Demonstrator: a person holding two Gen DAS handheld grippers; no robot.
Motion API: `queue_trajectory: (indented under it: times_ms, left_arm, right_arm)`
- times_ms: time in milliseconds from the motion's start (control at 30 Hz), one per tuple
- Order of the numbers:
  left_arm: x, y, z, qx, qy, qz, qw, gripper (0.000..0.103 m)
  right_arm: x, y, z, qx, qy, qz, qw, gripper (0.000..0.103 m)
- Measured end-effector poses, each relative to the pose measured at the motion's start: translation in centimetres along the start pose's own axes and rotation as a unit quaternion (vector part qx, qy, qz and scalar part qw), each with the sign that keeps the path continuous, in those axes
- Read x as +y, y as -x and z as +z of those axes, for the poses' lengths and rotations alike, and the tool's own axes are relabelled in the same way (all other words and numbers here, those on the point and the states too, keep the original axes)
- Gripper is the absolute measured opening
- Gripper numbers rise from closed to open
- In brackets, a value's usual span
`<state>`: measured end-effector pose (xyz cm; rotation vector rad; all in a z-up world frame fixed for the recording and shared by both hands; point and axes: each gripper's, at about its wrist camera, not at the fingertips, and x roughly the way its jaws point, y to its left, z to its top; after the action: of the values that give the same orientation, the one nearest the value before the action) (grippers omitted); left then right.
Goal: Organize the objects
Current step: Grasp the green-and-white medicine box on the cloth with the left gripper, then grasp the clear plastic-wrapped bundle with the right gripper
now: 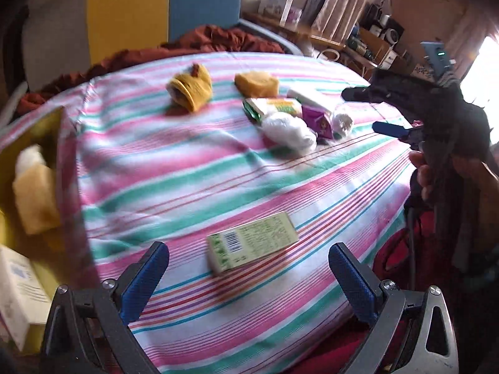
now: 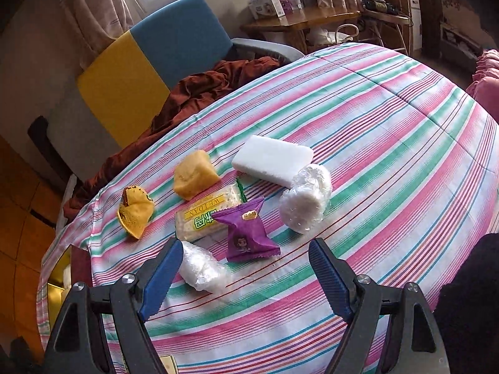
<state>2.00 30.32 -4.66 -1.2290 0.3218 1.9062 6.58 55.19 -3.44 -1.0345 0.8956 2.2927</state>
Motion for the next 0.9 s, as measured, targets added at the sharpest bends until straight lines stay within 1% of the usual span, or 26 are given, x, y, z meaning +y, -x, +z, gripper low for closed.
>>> queue_trajectory:
  times_ms: [67, 200, 267, 333, 400, 433, 500, 567, 633, 700, 800, 900]
  left_arm:
    - [-0.5, -1.5, 0.4, 0.011, 0.011, 0.003, 0.9999, 0.103]
    - [0.1, -4.1, 1.1, 0.028, 0.042, 0.028, 0.9983, 0.103]
    - [0.7, -5.1, 0.9, 0.038, 0.055, 0.025, 0.9974, 0.103]
    - [0.6, -4.9, 0.7, 0.024, 0.045, 0.025, 0.9984, 0.103]
    - [0.7, -4.7, 0.4, 0.018, 0.04, 0.022, 0.9988, 0.101]
    - [0.9, -4.6, 0.2, 0.01, 0.038, 0.024, 0.9989, 0.095]
    - [1.2, -4.4, 0.1, -0.002, 0.029, 0.035, 0.999, 0.086]
    - [1.2, -4.5, -0.1, -0.007, 0.01, 0.042, 0.999, 0.084]
    - [0.8, -4.7, -0.4, -0.01, -0.009, 0.053, 0.9985, 0.084]
    - [0.5, -4.9, -0.8, -0.016, -0.028, 0.063, 0.9975, 0.084]
    - [0.5, -5.0, -1.0, -0.028, -0.037, 0.06, 0.9971, 0.084]
    - [0.7, -4.9, -0.9, -0.028, -0.035, 0.054, 0.9975, 0.084]
  right_arm:
    - [-0.4, 0.1, 0.1, -0.002, -0.01, 0.004, 1.0, 0.084]
    - [-1.5, -0.2, 0.3, 0.004, -0.034, 0.005, 0.999, 0.084]
    - [-1.8, -0.6, 0.4, 0.012, -0.042, 0.005, 0.999, 0.084]
    - [-1.9, -0.8, 0.3, 0.018, -0.044, 0.003, 0.999, 0.084]
    - [-1.9, -1.0, 0.4, 0.021, -0.043, 0.003, 0.999, 0.084]
    - [-2.0, -0.9, 0.4, 0.02, -0.044, 0.001, 0.999, 0.084]
    - [-2.6, -0.6, 0.5, 0.009, -0.058, -0.002, 0.998, 0.084]
    - [-3.5, -0.6, 0.5, 0.008, -0.08, 0.001, 0.997, 0.084]
    - [-3.9, -1.0, 0.4, 0.02, -0.092, 0.007, 0.996, 0.084]
    - [-3.5, -1.4, 0.2, 0.03, -0.083, 0.009, 0.996, 0.084]
    - [-1.7, -2.2, -0.2, 0.053, -0.041, 0.022, 0.998, 0.084]
    - [0.8, -3.2, -1.1, 0.081, 0.02, 0.018, 0.996, 0.077]
